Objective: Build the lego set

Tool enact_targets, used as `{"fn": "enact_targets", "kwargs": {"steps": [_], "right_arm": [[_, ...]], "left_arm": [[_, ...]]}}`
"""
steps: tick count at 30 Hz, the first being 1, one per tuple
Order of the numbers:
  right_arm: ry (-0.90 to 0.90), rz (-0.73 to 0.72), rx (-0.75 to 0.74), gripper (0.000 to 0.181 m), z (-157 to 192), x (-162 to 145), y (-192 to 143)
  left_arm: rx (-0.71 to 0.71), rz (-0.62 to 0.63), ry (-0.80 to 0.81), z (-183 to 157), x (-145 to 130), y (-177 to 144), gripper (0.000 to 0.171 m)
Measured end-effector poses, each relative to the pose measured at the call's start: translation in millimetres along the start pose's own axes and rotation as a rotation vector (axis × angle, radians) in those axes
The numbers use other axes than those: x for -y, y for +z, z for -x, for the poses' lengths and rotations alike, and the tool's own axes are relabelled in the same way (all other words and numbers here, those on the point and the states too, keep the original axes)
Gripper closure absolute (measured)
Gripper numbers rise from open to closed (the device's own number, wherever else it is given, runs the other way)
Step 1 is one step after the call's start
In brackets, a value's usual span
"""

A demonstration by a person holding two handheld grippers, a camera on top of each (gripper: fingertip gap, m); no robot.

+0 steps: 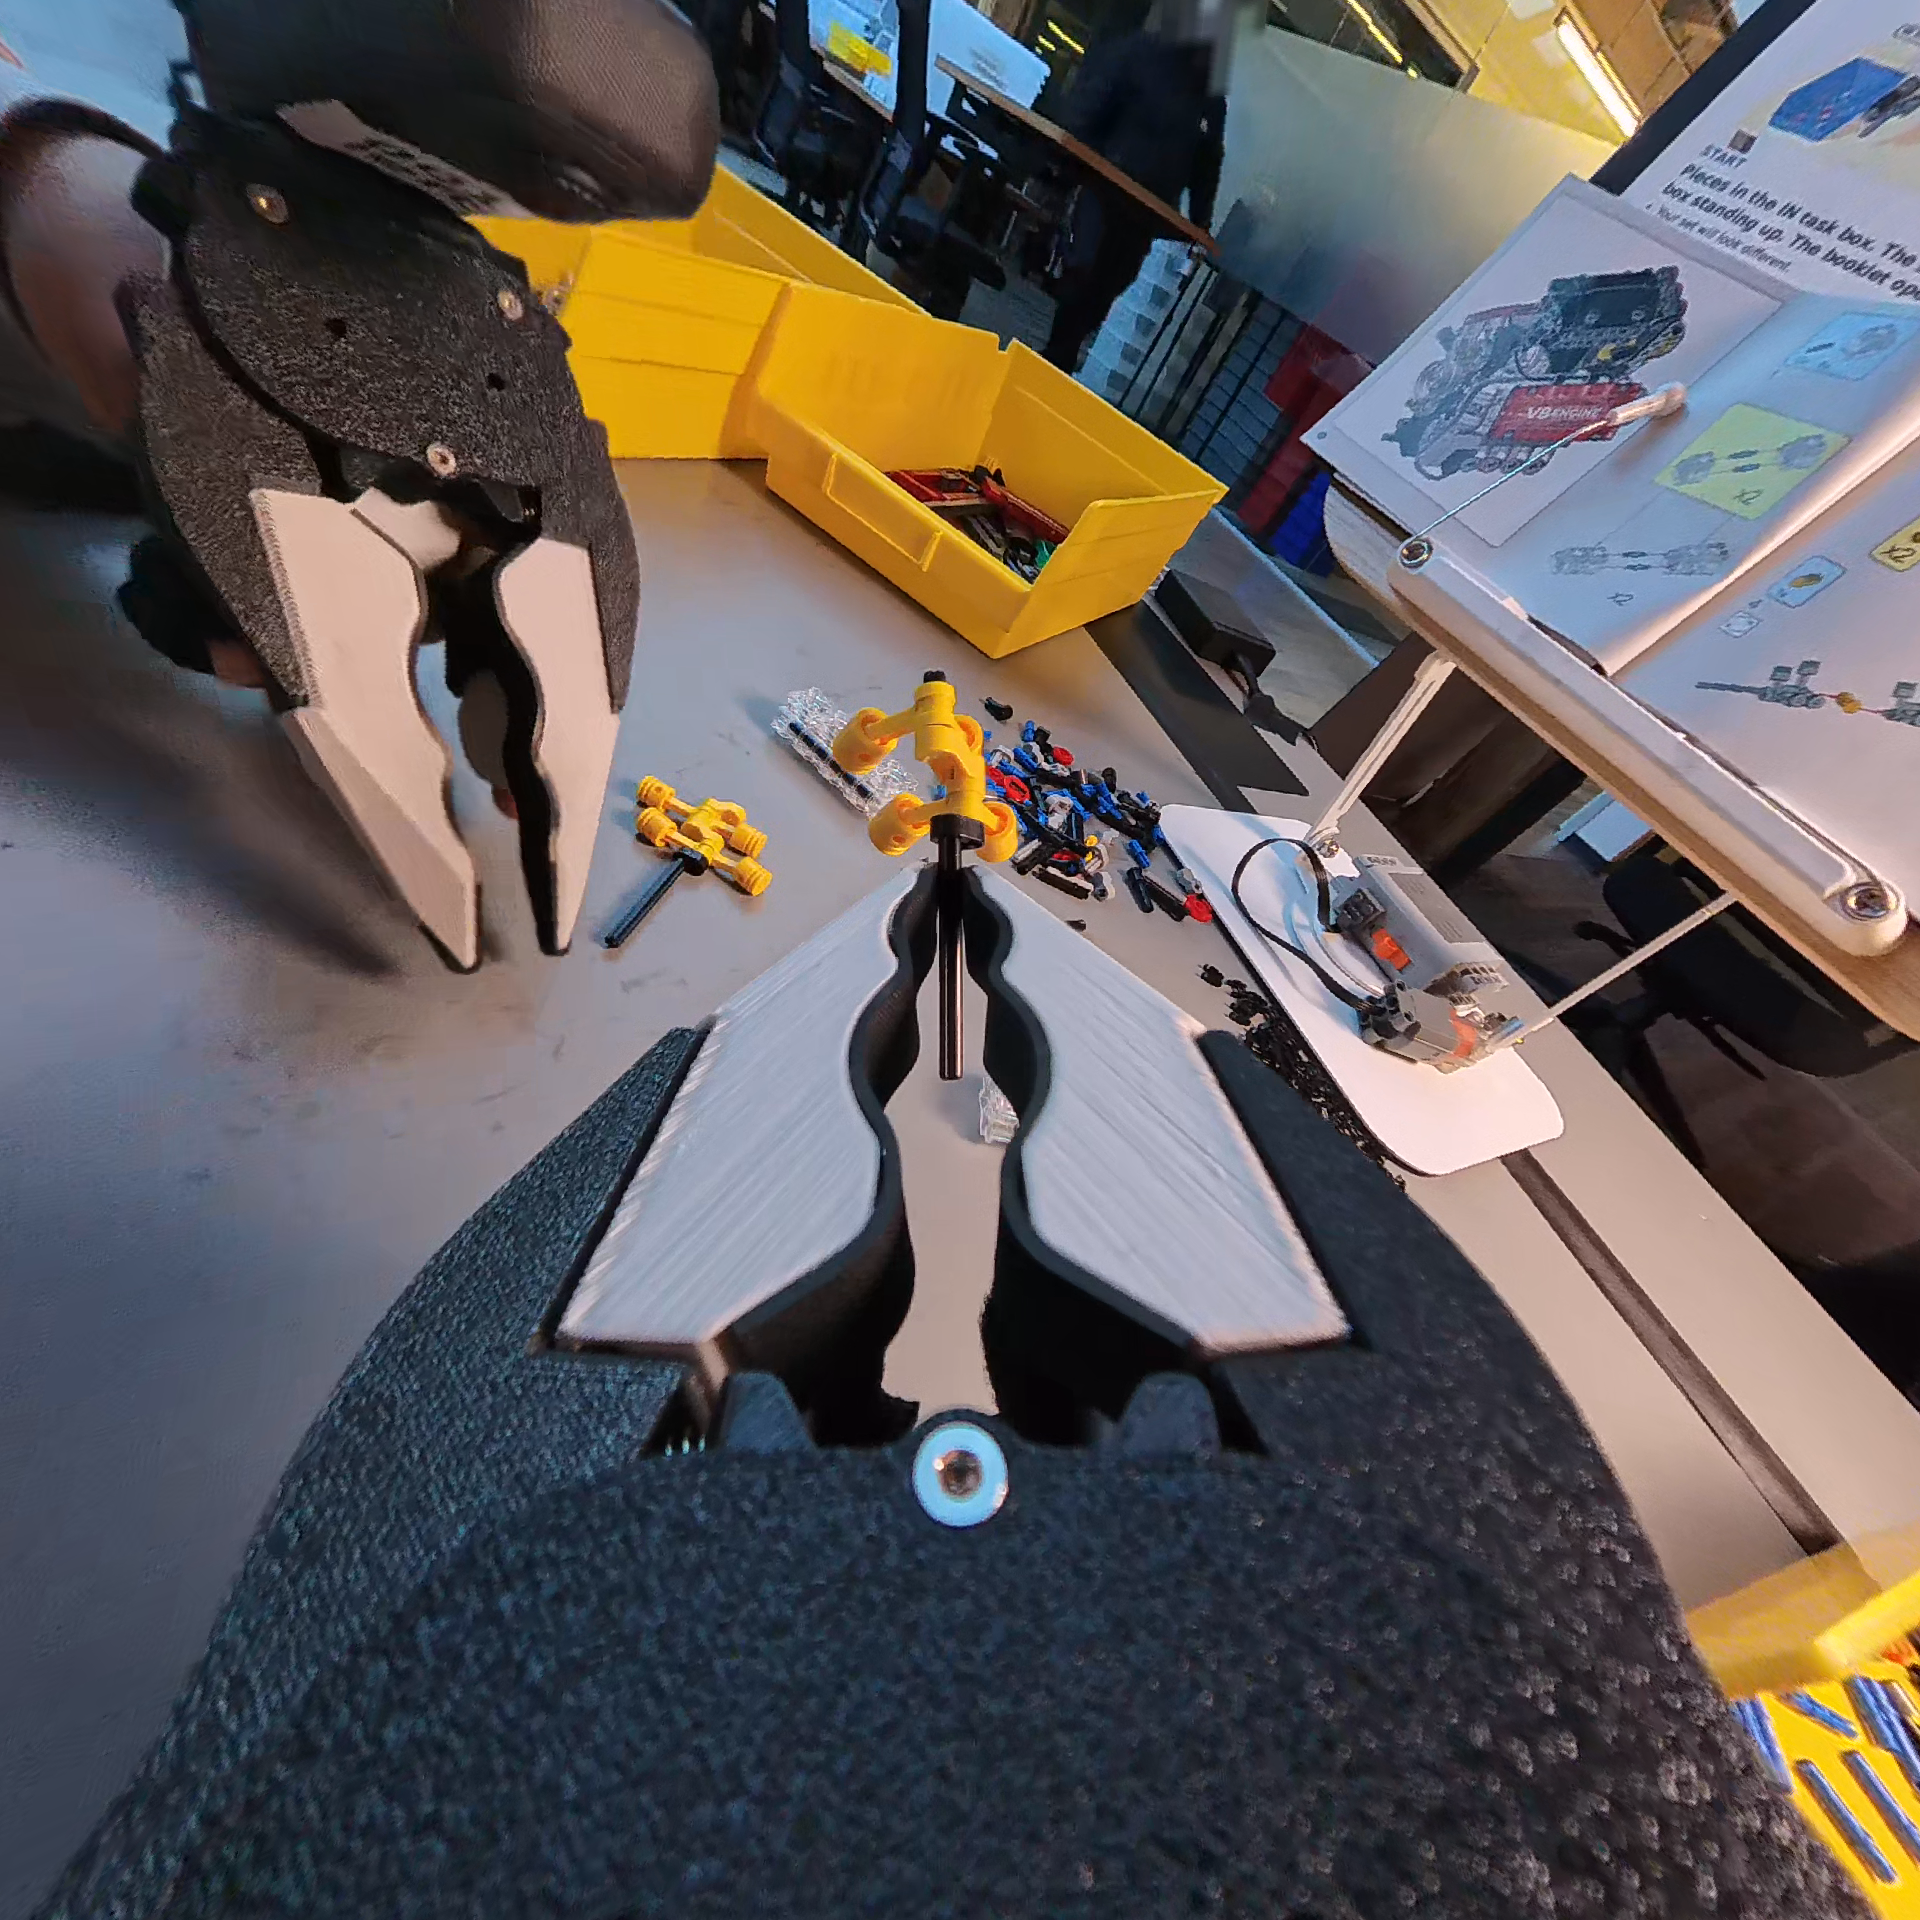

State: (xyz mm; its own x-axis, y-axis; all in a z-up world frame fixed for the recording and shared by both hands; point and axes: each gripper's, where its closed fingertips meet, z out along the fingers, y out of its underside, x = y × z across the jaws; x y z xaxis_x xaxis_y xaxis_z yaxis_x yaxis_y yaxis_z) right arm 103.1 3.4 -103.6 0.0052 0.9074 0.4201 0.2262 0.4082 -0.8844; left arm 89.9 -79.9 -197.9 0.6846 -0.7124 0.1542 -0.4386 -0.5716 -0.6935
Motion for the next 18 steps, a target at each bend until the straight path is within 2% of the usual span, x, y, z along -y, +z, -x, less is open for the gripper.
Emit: {"fn": "enact_targets", "kwargs": {"steps": [3, 6, 7, 9, 11, 18], "right_arm": [[0.000, -0.008, -0.005, 0.177, -2, 2, -2], [0.000, -0.010, -0.003, 0.177, -2, 2, -2], [-0.001, -0.009, -0.002, 0.177, -2, 2, -2], [-0.002, -0.007, -0.002, 0.177, -2, 1, -2], [0.001, -0.005, -0.005, 0.177, -2, 1, -2], [0.014, -0.002, 0.000, 0.177, -2, -2, -1]], "left_arm": [[0.095, -0.024, -0.019, 33, 2, -25, 0.156], [0.227, 0.047, -0.088, 80, -22, -51, 0.154], [0.230, 0.057, -0.131, 88, -30, -55, 0.152], [0.147, 0.083, -0.230, 86, -43, -53, 0.145], [0.122, 0.070, -0.259, 82, -44, -49, 0.146], [0.040, 0.051, -0.133, 41, -26, -23, 0.148]]}}
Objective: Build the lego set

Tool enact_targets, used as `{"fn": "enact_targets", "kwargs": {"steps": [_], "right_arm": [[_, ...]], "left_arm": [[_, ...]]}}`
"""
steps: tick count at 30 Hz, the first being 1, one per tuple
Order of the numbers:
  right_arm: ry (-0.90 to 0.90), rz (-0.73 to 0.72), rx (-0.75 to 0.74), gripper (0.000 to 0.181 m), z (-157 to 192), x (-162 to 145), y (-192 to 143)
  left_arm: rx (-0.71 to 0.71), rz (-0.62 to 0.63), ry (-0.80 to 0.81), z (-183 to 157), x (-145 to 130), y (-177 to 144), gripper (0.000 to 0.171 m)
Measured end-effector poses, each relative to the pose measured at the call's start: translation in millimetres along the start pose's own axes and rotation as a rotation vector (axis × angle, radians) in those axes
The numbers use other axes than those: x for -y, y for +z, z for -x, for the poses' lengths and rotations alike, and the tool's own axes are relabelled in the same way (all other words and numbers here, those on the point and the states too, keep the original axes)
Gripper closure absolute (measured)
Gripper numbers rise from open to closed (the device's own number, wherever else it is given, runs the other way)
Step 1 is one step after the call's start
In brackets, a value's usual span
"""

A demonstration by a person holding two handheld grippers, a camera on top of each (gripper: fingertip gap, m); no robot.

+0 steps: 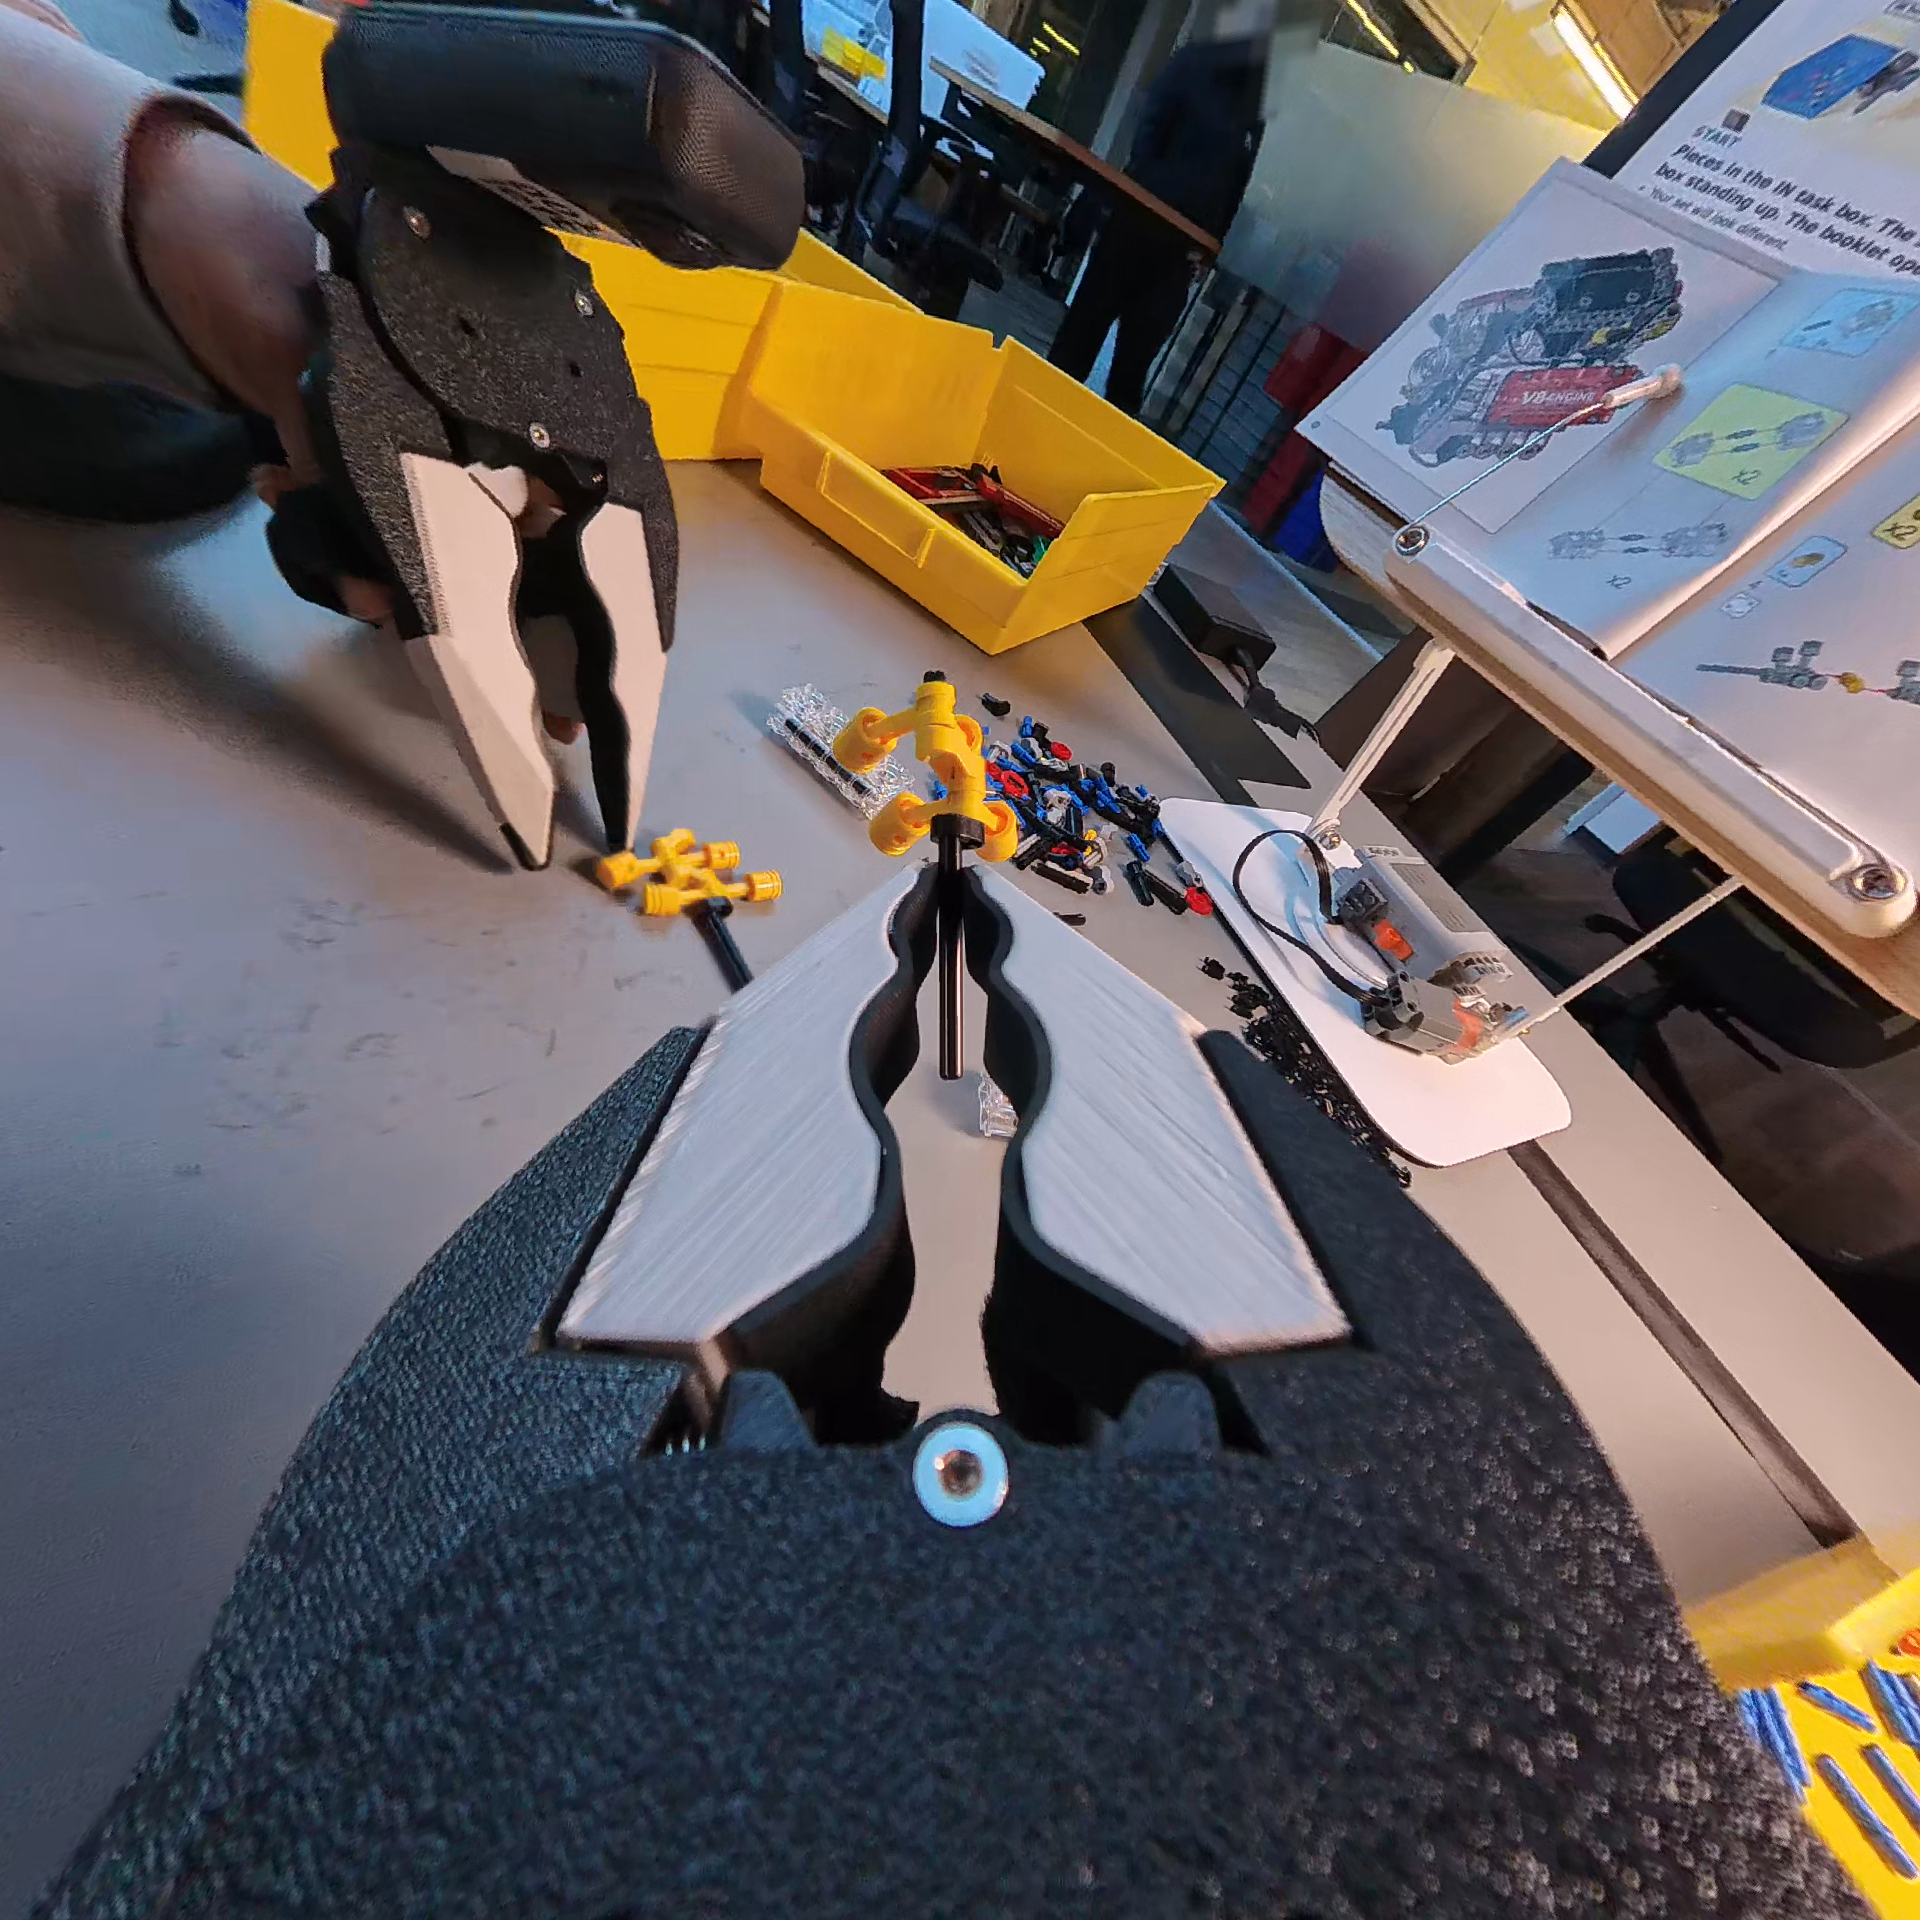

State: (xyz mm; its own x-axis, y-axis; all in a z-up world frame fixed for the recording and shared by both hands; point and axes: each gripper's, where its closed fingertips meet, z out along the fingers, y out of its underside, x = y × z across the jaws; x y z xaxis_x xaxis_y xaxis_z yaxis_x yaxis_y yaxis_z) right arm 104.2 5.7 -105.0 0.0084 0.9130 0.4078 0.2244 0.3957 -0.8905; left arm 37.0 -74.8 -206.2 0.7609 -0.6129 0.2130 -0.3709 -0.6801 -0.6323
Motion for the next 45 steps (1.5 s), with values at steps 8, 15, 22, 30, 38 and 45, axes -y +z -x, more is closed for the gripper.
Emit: {"fn": "enact_targets", "kwargs": {"steps": [8, 15, 22, 30, 38, 45], "right_arm": [[0.005, -0.003, 0.005, 0.177, 1, 0, 0], [0.010, 0.004, 0.002, 0.177, 1, -3, 2], [0.016, 0.001, 0.006, 0.177, 1, -3, 2], [0.021, 0.004, 0.015, 0.177, 3, -5, 3], [0.026, -0.002, 0.020, 0.178, 4, -4, 4], [0.077, -0.029, 0.030, 0.178, 8, -2, 9]], "left_arm": [[0.034, -0.018, -0.006, 24, -2, -19, 0.149], [0.043, -0.001, 0.131, 26, 7, 2, 0.150], [0.032, 0.012, 0.309, 22, 13, 9, 0.156], [-0.003, 0.008, 0.388, 2, 26, 26, 0.156], [-0.082, -0.164, 0.283, 1, 38, 6, 0.149], [-0.089, -0.407, 0.169, 0, 67, -8, 0.148]]}}
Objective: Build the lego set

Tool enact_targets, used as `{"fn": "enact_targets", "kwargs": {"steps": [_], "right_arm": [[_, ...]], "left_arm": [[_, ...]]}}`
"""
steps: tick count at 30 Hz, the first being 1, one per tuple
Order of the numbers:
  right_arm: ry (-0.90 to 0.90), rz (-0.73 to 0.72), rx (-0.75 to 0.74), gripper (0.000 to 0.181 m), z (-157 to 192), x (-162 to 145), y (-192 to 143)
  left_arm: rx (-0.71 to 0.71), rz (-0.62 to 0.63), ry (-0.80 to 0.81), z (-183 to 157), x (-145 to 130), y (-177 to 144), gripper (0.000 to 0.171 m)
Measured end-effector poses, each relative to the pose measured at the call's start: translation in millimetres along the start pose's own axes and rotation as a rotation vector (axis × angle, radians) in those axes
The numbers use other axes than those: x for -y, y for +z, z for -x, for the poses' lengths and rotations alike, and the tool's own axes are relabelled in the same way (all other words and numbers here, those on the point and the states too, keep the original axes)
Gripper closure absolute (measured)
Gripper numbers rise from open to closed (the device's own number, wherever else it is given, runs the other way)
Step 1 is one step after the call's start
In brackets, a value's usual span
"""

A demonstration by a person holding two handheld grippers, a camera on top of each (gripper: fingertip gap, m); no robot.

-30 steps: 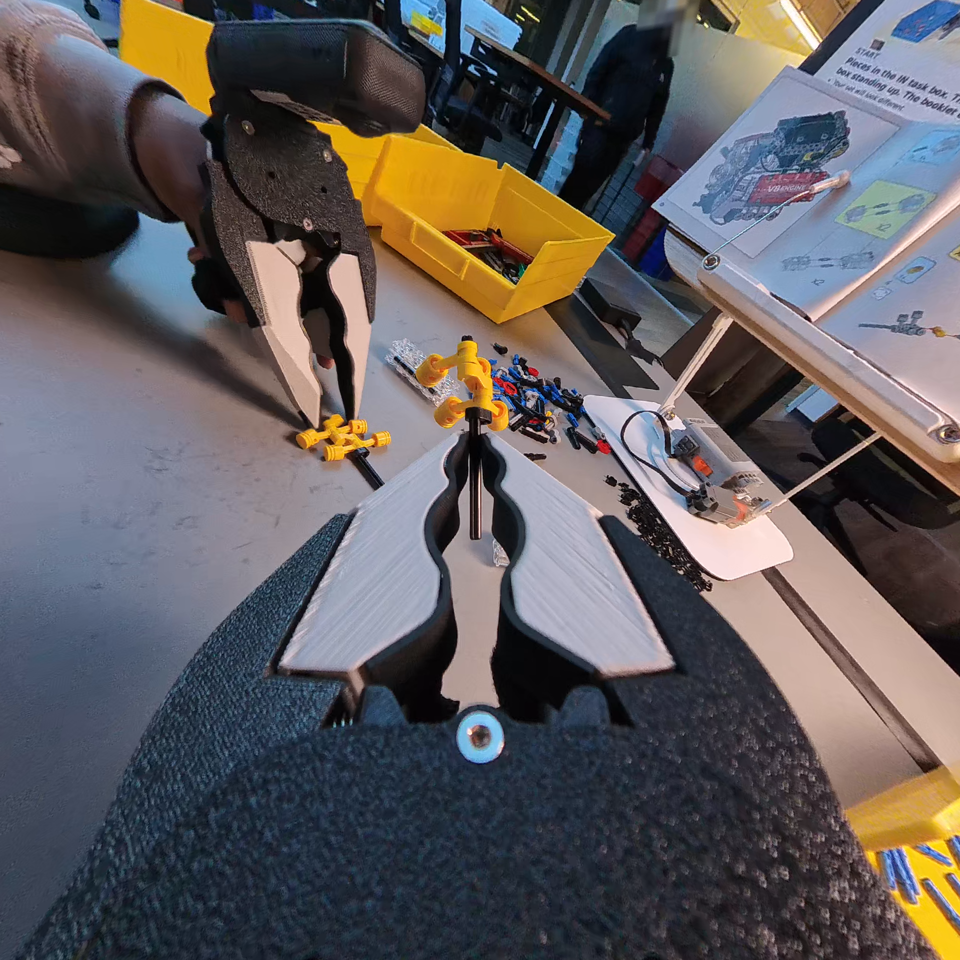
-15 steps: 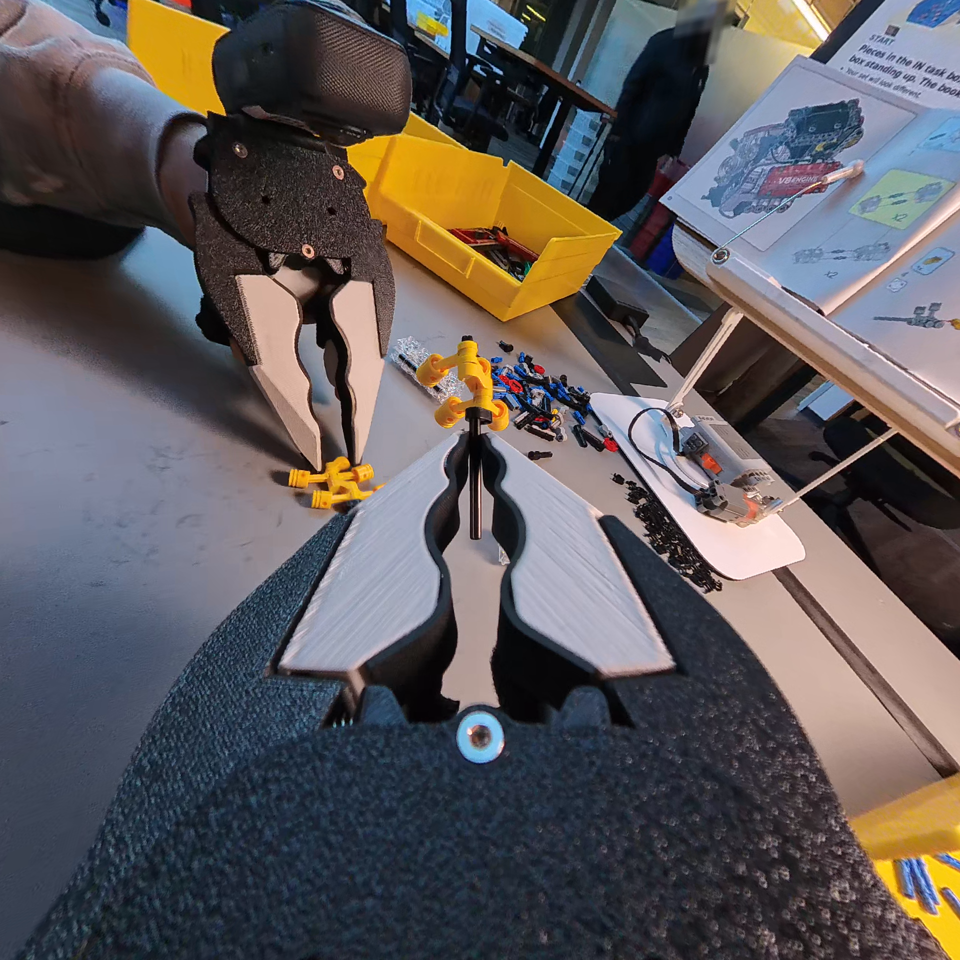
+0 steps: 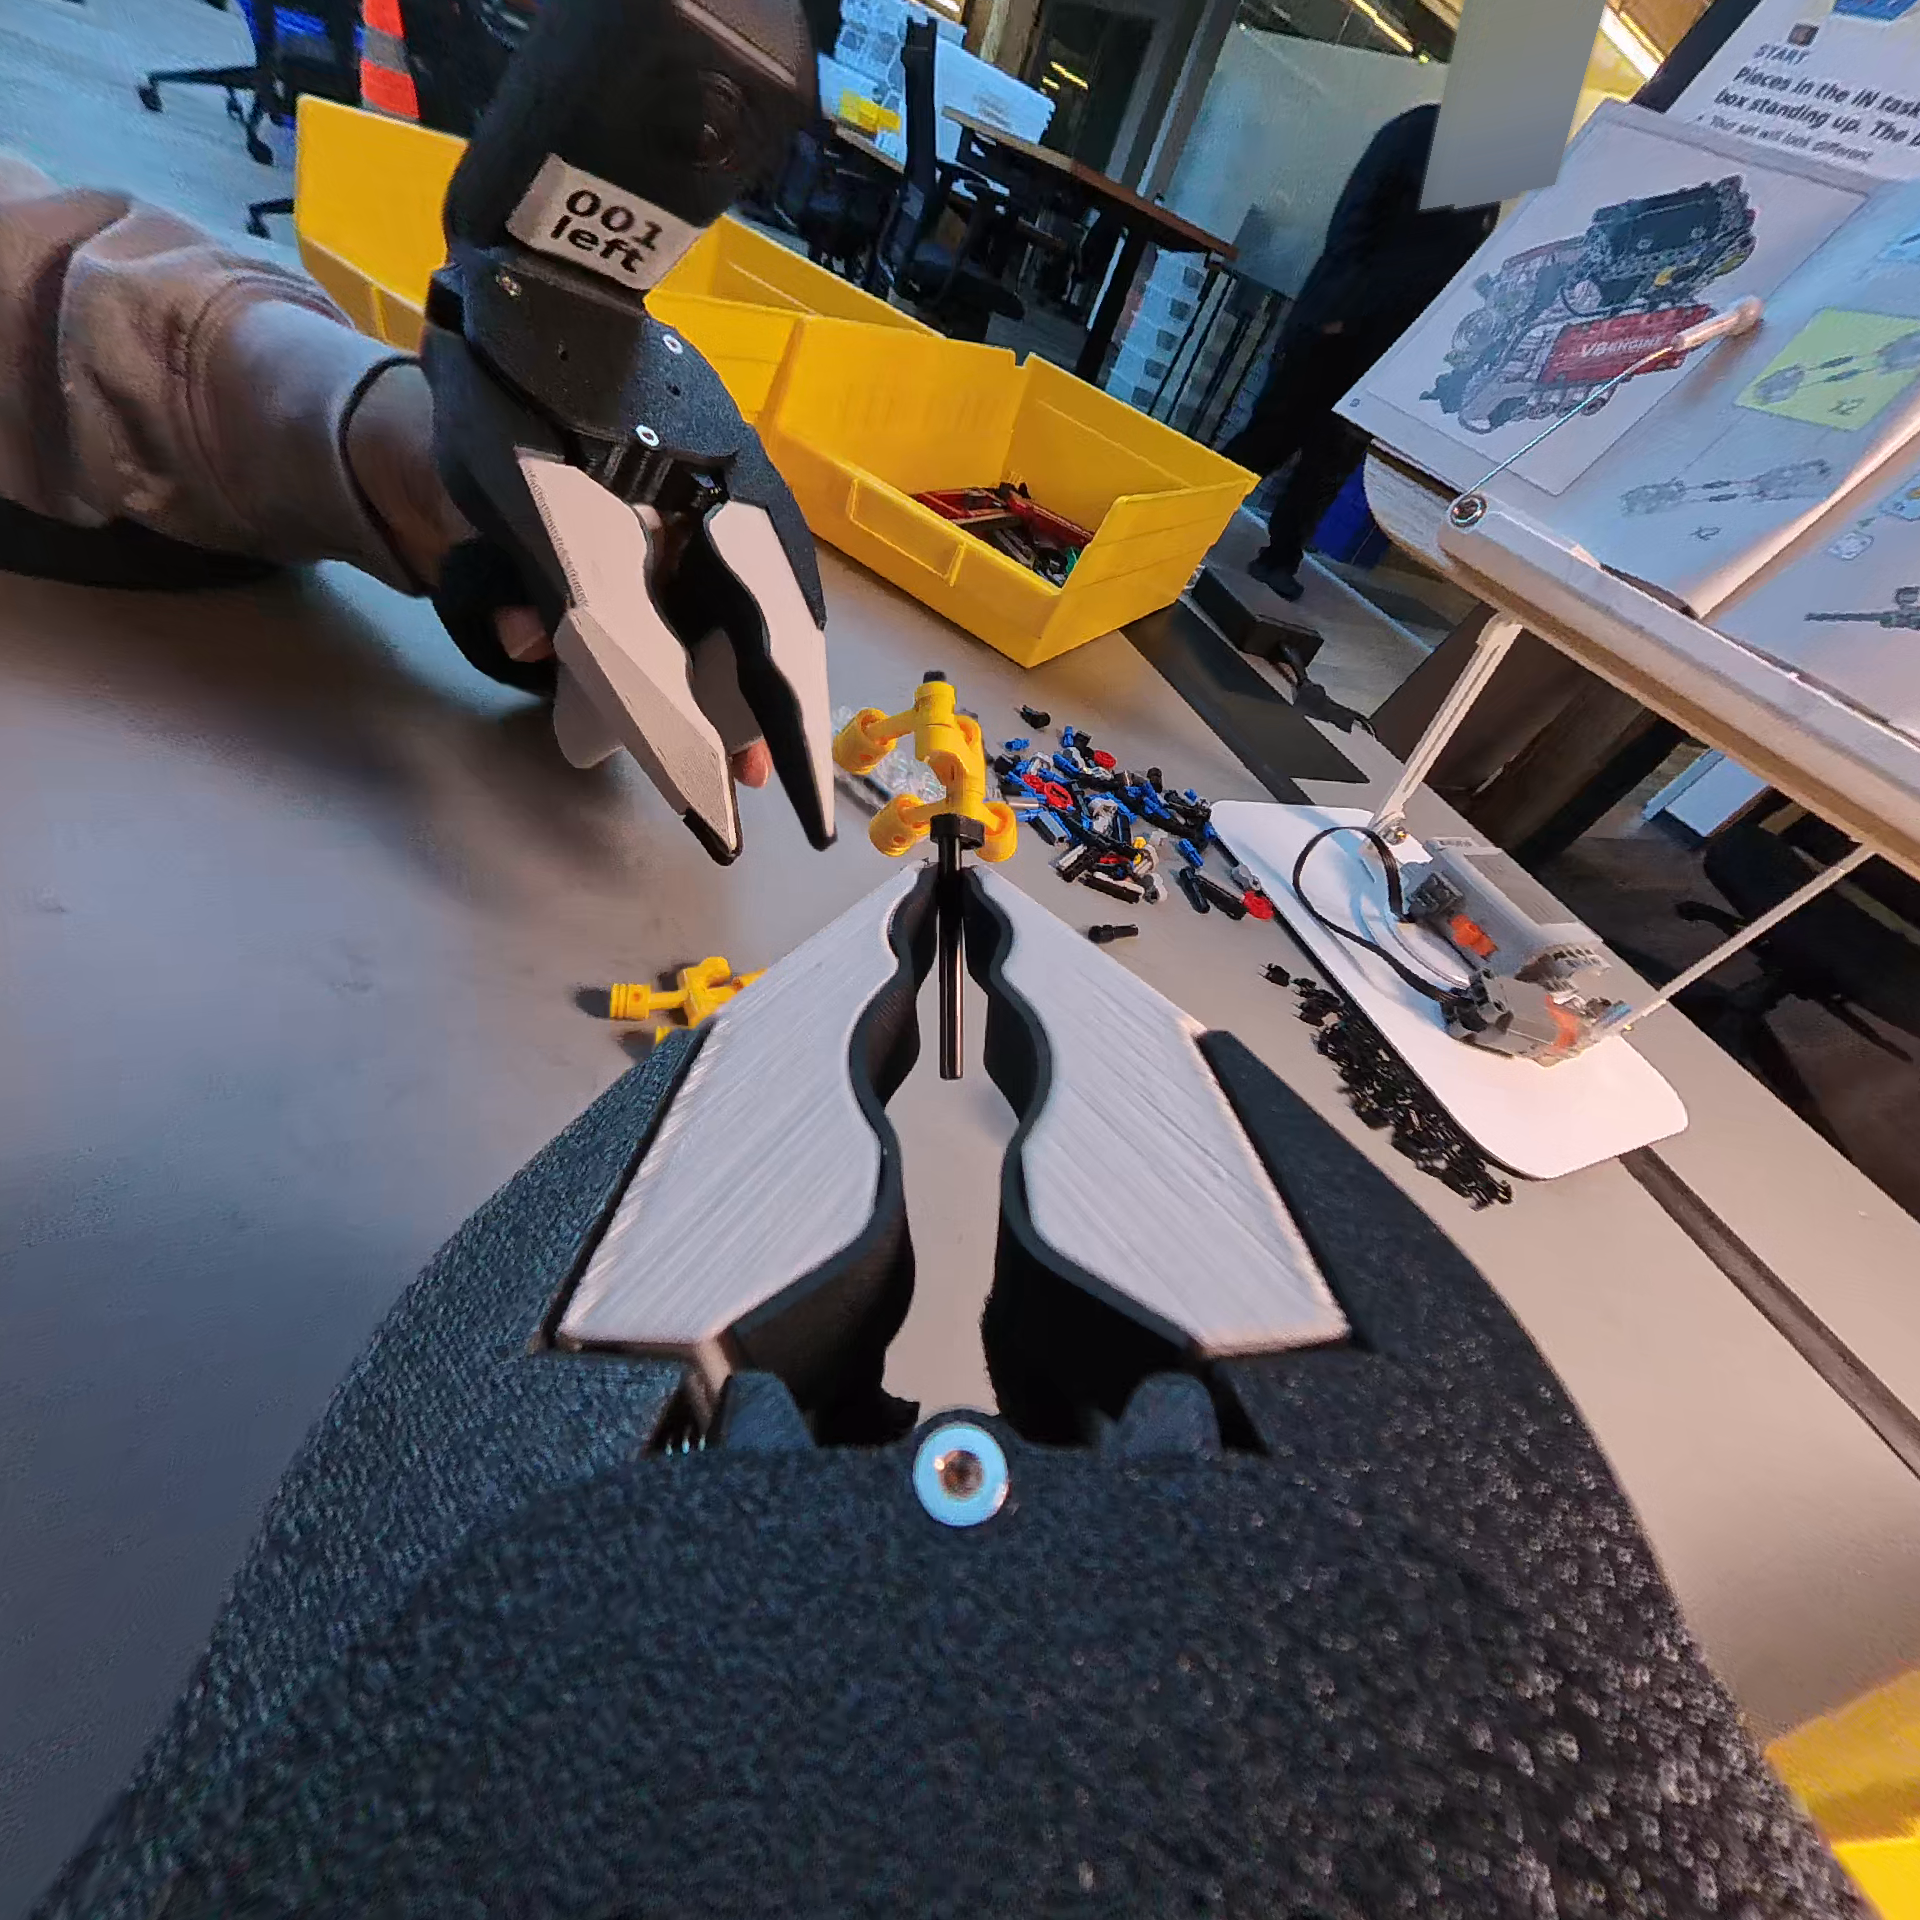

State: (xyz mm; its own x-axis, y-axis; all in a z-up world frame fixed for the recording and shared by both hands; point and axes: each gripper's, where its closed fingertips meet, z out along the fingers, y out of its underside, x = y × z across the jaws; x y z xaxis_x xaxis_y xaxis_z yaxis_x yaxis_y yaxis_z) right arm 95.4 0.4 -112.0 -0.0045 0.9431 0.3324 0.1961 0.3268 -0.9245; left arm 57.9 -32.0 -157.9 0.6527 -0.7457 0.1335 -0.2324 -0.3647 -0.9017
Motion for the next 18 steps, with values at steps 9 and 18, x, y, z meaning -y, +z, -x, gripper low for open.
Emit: {"fn": "enact_targets", "kwargs": {"steps": [9, 18], "right_arm": [[0.159, -0.154, 0.044, 0.178, 10, 34, 16], [0.203, -0.223, 0.134, 0.177, 25, 56, 29]], "left_arm": [[-0.041, -0.153, -0.010, -19, 31, 1, 0.148], [-0.070, -0.275, 0.022, -26, 50, -8, 0.149]]}}
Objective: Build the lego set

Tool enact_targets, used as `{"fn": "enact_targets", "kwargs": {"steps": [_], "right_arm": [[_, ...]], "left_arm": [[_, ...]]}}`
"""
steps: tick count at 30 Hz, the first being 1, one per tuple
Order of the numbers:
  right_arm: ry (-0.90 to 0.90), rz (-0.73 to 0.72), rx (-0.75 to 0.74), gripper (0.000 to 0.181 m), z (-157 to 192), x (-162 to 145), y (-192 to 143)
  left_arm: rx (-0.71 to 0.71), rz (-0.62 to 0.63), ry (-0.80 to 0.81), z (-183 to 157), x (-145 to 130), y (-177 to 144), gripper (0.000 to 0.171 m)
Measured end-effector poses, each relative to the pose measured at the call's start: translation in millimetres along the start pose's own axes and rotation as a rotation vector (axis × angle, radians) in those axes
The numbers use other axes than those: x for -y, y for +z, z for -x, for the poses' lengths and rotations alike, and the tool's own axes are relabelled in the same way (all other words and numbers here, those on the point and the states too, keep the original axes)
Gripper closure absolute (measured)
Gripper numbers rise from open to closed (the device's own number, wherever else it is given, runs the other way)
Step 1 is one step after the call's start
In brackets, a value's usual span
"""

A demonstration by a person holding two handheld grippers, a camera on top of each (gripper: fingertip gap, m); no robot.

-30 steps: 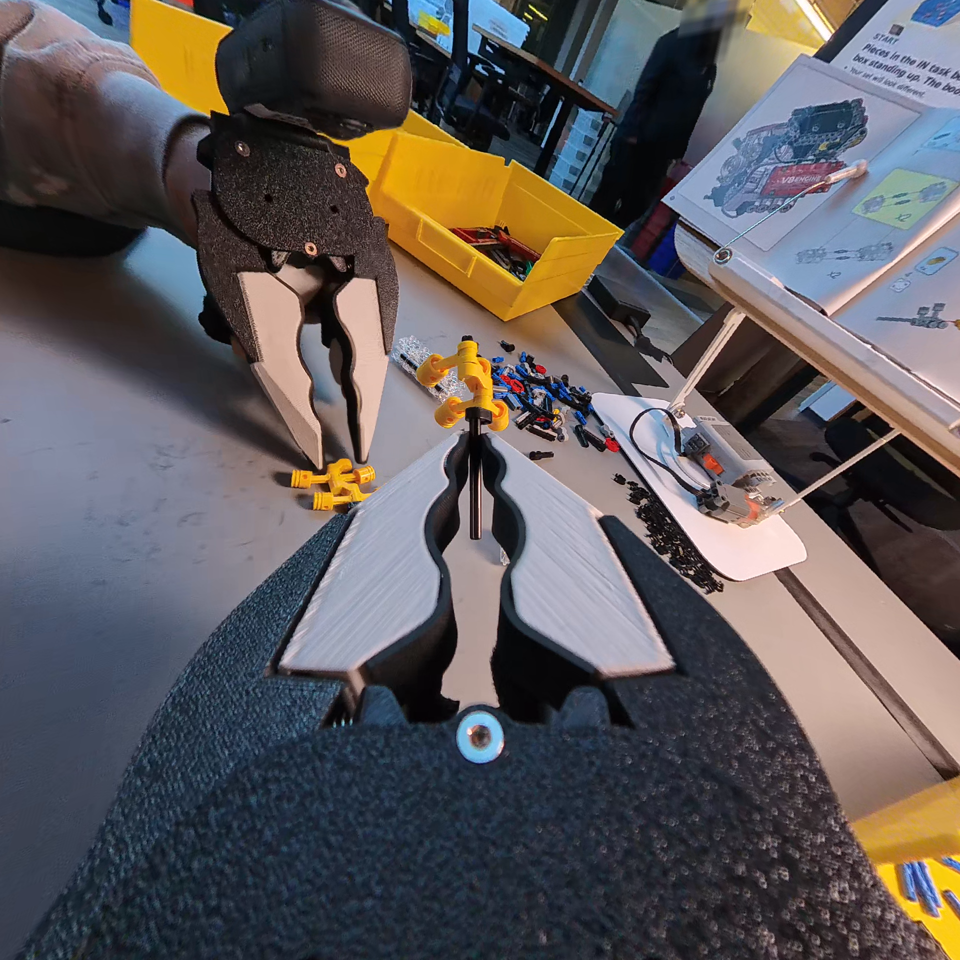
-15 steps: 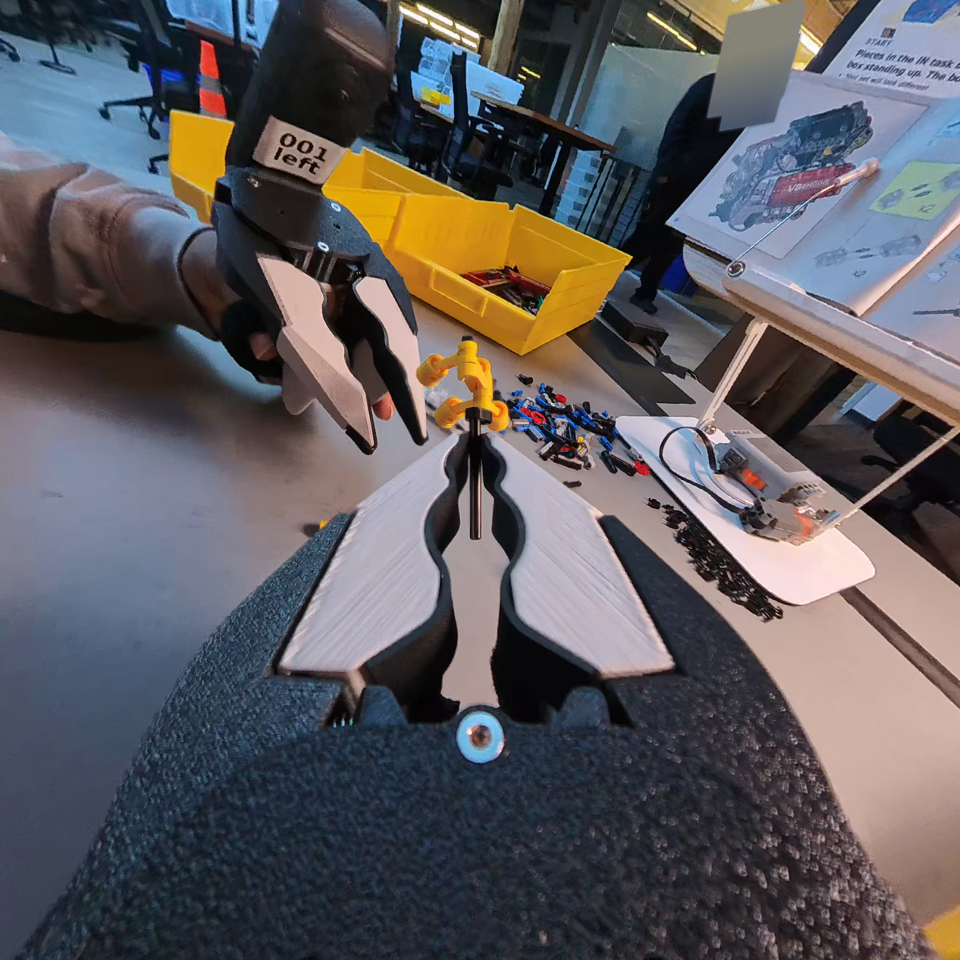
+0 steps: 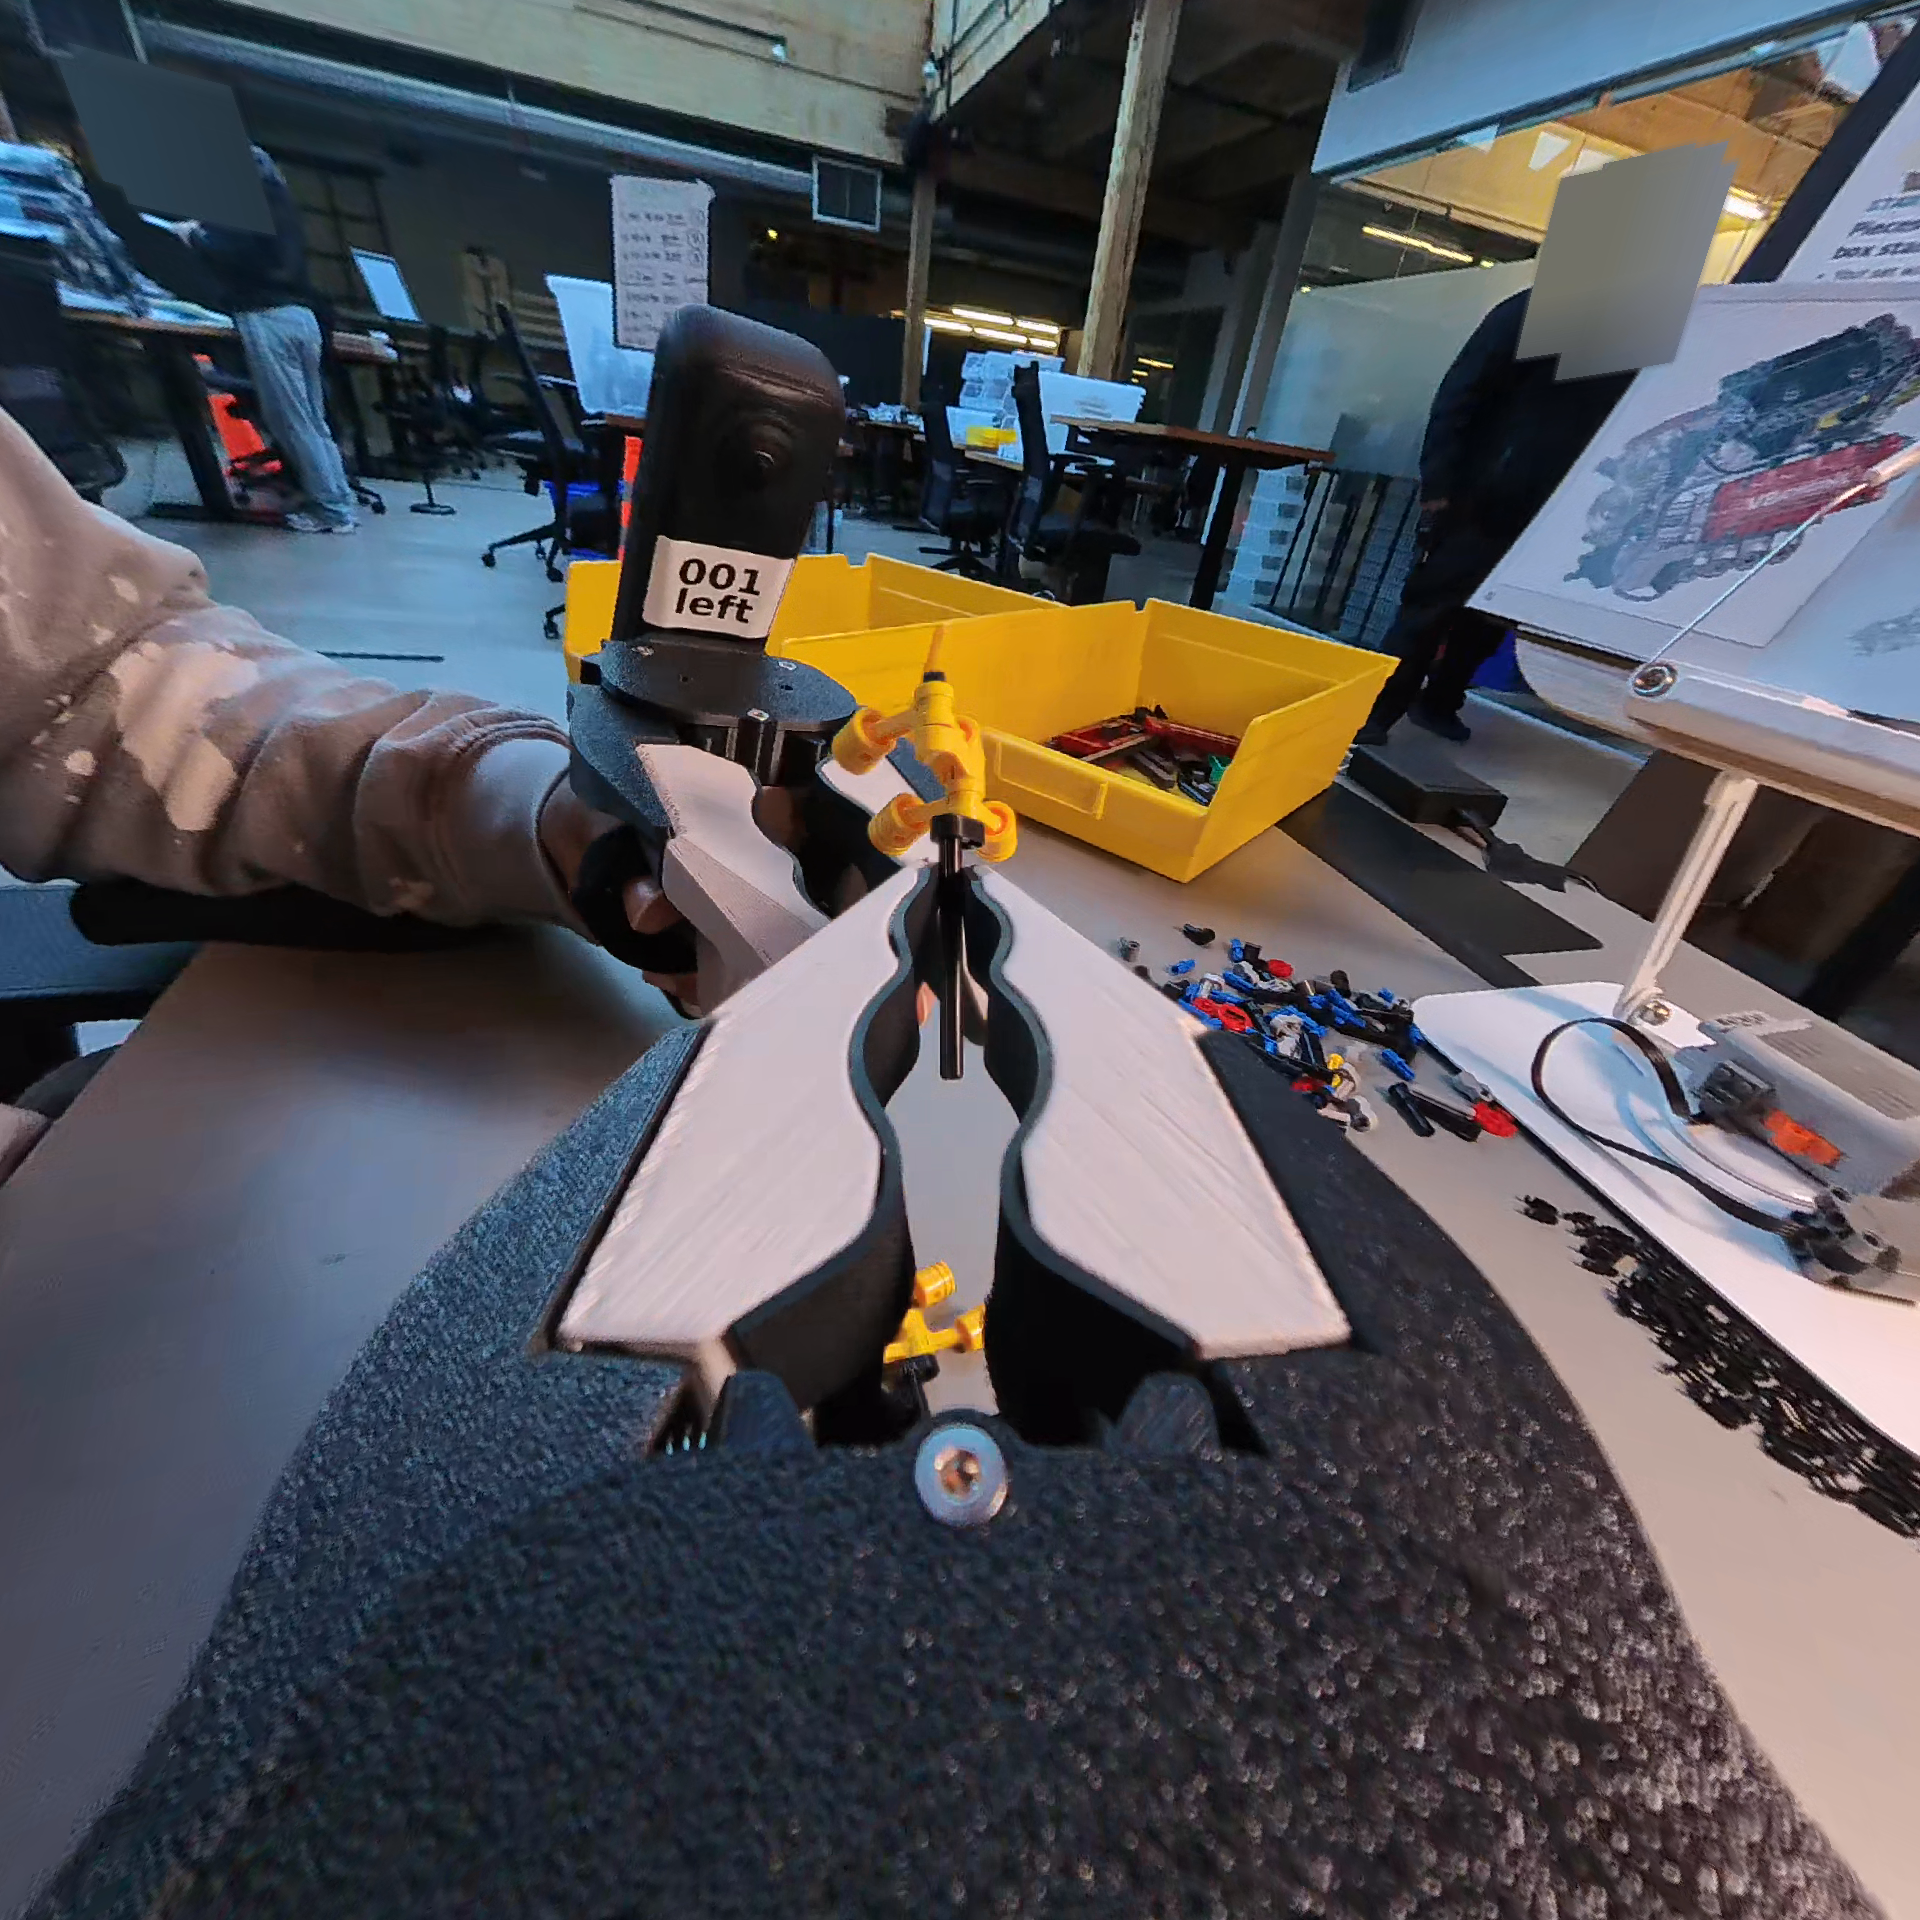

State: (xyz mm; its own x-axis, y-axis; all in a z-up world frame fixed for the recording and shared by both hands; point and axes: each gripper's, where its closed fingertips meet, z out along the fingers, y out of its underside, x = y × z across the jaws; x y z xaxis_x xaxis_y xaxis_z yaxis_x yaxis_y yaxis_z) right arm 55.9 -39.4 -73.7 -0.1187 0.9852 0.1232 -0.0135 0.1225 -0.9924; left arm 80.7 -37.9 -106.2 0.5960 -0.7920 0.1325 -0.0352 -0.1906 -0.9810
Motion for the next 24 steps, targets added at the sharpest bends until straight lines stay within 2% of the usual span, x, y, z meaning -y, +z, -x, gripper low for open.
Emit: {"fn": "enact_targets", "kwargs": {"steps": [6, 13, 20, 24], "right_arm": [[0.006, -0.036, 0.078, 0.178, 12, 10, 1], [0.107, -0.161, 0.195, 0.178, 26, 32, 0], [0.105, -0.181, 0.253, 0.178, 36, 35, 2], [0.099, -0.185, 0.271, 0.178, 39, 36, 2]], "left_arm": [[-0.014, -0.038, 0.047, -6, 6, -1, 0.155], [-0.125, -0.147, 0.070, -29, 25, -6, 0.162], [-0.128, -0.226, 0.084, -35, 41, -15, 0.167], [-0.120, -0.214, 0.119, -38, 42, -17, 0.168]]}}
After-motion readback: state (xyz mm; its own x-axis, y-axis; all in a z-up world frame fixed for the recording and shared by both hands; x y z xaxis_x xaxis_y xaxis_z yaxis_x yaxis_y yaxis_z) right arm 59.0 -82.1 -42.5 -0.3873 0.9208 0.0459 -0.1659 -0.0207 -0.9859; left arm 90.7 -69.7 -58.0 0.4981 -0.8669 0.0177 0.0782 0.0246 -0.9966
